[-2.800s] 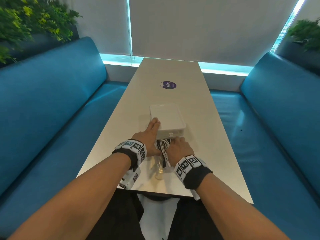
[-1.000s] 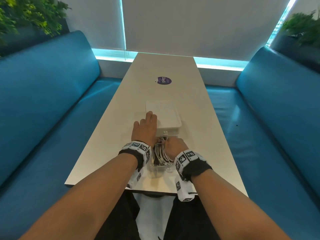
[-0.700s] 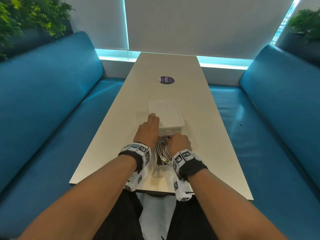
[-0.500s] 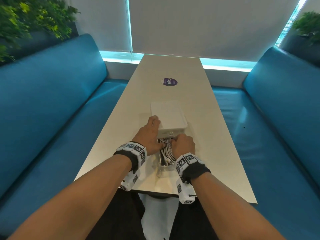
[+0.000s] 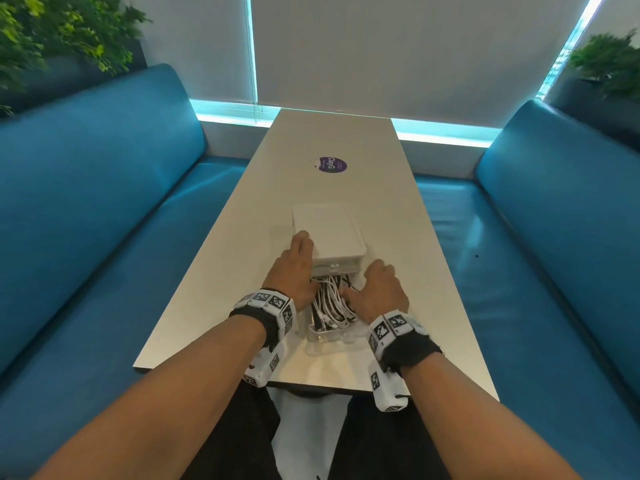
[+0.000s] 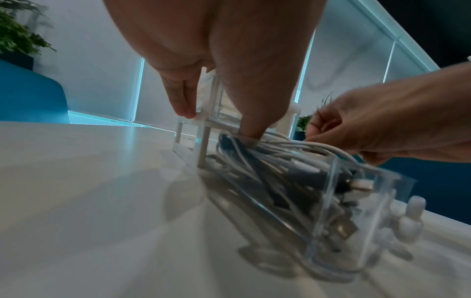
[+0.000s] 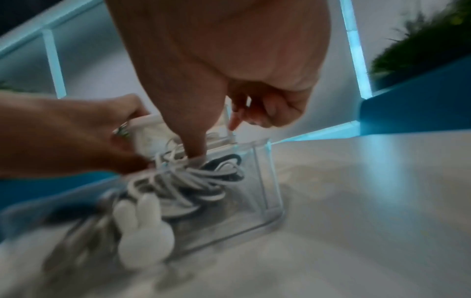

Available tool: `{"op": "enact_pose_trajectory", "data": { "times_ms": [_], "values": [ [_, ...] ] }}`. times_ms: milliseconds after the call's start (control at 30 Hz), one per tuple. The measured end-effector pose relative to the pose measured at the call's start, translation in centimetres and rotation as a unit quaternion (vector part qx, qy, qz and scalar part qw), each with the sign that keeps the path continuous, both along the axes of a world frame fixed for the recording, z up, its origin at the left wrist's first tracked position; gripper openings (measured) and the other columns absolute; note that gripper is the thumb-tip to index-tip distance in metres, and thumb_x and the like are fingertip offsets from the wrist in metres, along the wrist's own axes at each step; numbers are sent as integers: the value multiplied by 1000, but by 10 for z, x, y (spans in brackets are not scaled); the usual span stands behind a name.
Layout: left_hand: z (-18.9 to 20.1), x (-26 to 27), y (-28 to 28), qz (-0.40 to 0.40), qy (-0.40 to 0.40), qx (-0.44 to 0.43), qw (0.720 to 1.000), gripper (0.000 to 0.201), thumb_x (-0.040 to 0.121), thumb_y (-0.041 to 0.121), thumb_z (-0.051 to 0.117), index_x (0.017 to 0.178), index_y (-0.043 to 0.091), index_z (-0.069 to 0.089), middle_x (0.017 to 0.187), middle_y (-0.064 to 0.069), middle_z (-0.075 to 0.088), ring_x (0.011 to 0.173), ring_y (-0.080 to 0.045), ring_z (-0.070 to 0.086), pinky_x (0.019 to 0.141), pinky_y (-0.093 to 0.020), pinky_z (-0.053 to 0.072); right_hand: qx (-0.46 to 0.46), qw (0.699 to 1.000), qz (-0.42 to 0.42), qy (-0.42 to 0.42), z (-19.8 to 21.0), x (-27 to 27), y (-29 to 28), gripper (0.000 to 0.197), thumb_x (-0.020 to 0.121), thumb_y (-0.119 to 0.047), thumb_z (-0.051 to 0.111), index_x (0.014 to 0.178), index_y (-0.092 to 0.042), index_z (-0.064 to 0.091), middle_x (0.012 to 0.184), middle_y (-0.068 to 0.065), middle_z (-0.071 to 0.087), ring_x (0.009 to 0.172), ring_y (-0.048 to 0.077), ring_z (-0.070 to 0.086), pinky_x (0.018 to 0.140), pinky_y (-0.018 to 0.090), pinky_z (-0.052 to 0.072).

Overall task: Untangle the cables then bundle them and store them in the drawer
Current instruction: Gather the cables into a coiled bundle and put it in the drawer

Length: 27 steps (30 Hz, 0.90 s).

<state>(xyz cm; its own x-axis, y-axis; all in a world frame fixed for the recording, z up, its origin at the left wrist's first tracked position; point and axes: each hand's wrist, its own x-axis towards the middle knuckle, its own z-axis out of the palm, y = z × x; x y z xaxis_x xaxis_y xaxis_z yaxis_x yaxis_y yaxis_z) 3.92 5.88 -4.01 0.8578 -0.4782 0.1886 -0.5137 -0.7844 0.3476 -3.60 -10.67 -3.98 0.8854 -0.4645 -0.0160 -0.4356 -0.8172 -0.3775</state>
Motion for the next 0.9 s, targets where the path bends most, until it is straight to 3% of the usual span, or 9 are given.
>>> {"op": "enact_pose_trajectory", "data": {
  "times_ms": [67,133,233,400,467,600,733,800,900],
  "values": [
    [0,1,5,-17,26,-30,999,77,81,23,72,142,12,25,156,-1,14,101,-34,58,80,-39,51,57,994,-38,80,-1,0,-7,87,73,-73,65,130,-9,45,127,13,54,113,34,58,86,40,49],
    [1,2,7,-34,64,-62,995,83,86,23,64,153,19,13,163,3,13,119,-32,56,92,-40,51,99,986,-39,126,-3,-2,-13,84,73,-80,58,115,-7,58,115,15,64,100,32,63,83,36,52],
    [7,6,9,-34,108,-80,990,83,95,18,56,159,25,3,162,0,29,137,-28,47,110,-40,41,107,988,-29,110,-7,0,-12,72,77,-79,55,89,-9,57,91,9,64,79,27,60,68,30,50],
    [11,6,16,-37,122,-90,988,78,98,14,54,159,29,8,157,2,39,139,-27,45,114,-41,37,114,990,-51,70,-9,8,-5,64,81,-75,56,72,-12,52,81,8,60,70,26,57,60,28,42],
    [13,7,18,-39,123,-88,988,76,98,14,53,159,29,10,157,2,40,138,-27,46,113,-40,37,127,988,-50,72,-10,11,-6,65,81,-74,56,79,-10,57,84,9,63,74,27,59,61,28,43],
    [13,12,16,-38,125,-74,989,75,98,15,53,158,32,10,158,3,39,136,-30,48,113,-42,38,188,979,-13,76,-7,13,-12,75,80,-75,54,109,-6,61,108,12,67,91,28,62,71,30,44],
    [13,11,16,-42,122,-77,989,75,99,15,54,158,31,11,157,4,40,136,-28,49,112,-43,39,234,967,7,102,-4,12,-10,114,60,-93,52,136,-8,46,131,11,58,110,29,59,82,34,45],
    [15,11,16,-46,119,-74,989,74,99,16,54,159,29,12,157,4,40,137,-27,48,113,-41,37,210,971,18,111,-5,10,-6,118,57,-90,60,139,-8,42,134,11,57,116,30,58,84,33,45],
    [15,11,20,-51,122,-74,988,73,100,16,53,159,31,12,157,6,40,138,-26,46,114,-39,35,182,979,-2,94,-9,11,3,102,63,-76,72,133,-8,43,126,11,59,113,30,60,81,32,46]
  ]
}}
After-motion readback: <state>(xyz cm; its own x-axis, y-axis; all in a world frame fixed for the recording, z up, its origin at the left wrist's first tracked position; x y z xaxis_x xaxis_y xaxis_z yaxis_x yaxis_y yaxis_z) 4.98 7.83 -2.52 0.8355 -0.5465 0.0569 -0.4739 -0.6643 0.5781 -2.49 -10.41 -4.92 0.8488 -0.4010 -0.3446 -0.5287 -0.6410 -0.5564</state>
